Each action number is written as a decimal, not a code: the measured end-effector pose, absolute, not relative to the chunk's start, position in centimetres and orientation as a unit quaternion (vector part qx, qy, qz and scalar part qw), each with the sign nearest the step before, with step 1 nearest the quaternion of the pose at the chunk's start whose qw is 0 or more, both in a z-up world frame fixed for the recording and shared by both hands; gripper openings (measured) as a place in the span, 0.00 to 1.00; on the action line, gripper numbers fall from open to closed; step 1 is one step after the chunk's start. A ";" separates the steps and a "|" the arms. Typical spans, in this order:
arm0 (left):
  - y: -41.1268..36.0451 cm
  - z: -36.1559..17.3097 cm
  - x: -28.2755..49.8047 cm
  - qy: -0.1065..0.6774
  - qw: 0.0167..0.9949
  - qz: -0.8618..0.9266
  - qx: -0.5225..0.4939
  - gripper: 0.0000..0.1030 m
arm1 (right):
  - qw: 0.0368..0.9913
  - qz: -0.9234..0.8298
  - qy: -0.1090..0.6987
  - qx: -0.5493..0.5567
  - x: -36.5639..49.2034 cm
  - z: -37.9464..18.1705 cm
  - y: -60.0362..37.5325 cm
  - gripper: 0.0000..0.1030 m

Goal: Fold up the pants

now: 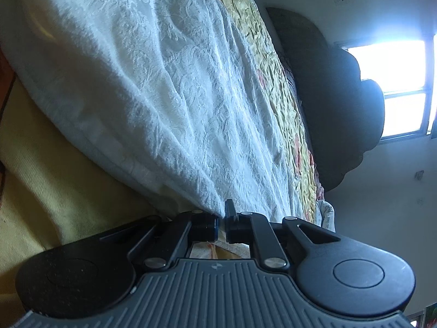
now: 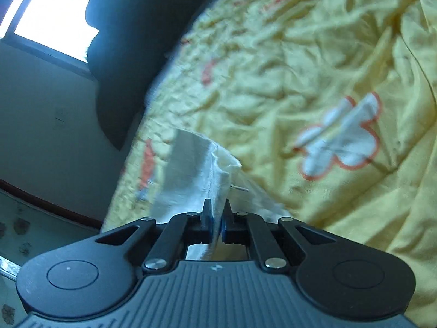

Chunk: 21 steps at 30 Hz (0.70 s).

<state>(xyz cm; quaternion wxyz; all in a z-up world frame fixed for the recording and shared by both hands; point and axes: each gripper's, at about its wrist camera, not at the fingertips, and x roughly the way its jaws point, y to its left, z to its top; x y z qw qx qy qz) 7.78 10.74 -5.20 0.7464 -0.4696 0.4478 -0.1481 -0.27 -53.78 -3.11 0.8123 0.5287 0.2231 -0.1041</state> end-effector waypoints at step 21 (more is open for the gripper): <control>10.3 -5.4 7.2 0.428 0.766 -0.162 -0.452 0.13 | 0.896 -0.058 0.333 0.289 11.6 1.8 -57.3 0.70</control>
